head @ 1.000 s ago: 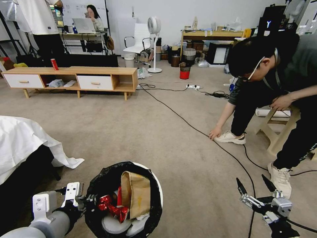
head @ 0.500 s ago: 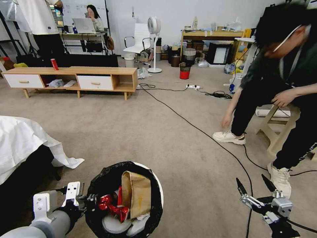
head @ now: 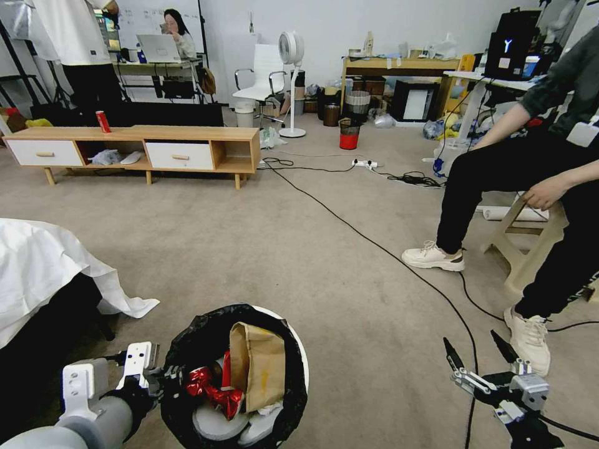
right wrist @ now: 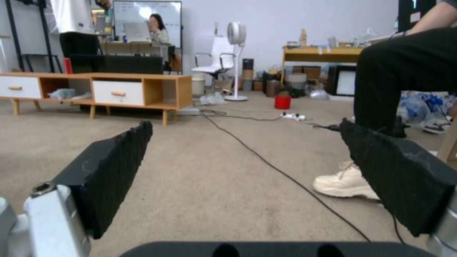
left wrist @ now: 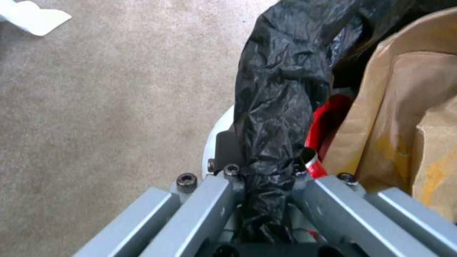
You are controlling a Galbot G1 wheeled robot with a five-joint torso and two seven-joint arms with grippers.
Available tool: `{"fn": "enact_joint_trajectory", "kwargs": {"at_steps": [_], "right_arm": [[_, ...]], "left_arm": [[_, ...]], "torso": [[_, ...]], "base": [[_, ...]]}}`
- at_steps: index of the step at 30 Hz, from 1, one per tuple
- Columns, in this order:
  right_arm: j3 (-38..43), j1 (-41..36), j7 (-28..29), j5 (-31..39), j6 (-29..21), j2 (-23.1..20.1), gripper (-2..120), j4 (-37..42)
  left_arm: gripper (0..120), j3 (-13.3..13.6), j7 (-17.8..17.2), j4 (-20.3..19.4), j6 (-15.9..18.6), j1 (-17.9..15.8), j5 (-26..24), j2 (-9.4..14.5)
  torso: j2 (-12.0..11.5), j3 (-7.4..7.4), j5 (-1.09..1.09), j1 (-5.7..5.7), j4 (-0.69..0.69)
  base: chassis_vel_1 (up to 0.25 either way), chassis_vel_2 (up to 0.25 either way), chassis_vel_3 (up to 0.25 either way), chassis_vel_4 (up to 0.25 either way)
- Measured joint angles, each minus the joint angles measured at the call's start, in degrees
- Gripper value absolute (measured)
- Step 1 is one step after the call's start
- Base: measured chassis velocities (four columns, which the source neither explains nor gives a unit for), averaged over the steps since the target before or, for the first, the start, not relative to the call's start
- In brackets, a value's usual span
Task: Pick up the trash bin and place the garbage on the floor into it.
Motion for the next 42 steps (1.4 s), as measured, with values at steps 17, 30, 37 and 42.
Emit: {"fn": "enact_joint_trajectory", "kwargs": {"at_steps": [17, 30, 37, 42], "right_arm": [[0.3, 0.1, -0.3, 0.9, -0.1, -0.3, 100, 0.0], [0.2, 0.1, -0.7, 0.8, -0.1, -0.2, 100, -0.2], [0.2, 0.0, -0.7, 0.9, -0.1, -0.3, 100, 0.0], [0.3, -0.1, -0.8, 0.9, -0.1, -0.2, 100, 0.2]], "left_arm": [[1, -0.2, 0.0, 0.0, 0.0, -0.2, -0.5, 0.8], [1, 0.0, 0.0, 0.4, 0.0, -0.3, -0.4, 0.4], [1, 0.0, 0.0, 0.3, 0.0, -0.3, -0.4, 0.3], [1, 0.0, 0.0, 0.3, 0.0, -0.3, -0.4, 0.3]], "torso": [[0.0, 0.0, 0.0, 0.0, 0.0], [0.0, 0.0, 0.0, 0.0, 0.0], [0.0, 0.0, 0.0, 0.0, 0.0], [0.0, 0.0, 0.0, 0.0, 0.0]], "base": [[0.0, 0.0, 0.0, 0.0], [0.0, 0.0, 0.0, 0.0], [0.0, 0.0, 0.0, 0.0], [0.0, 0.0, 0.0, 0.0]]}}
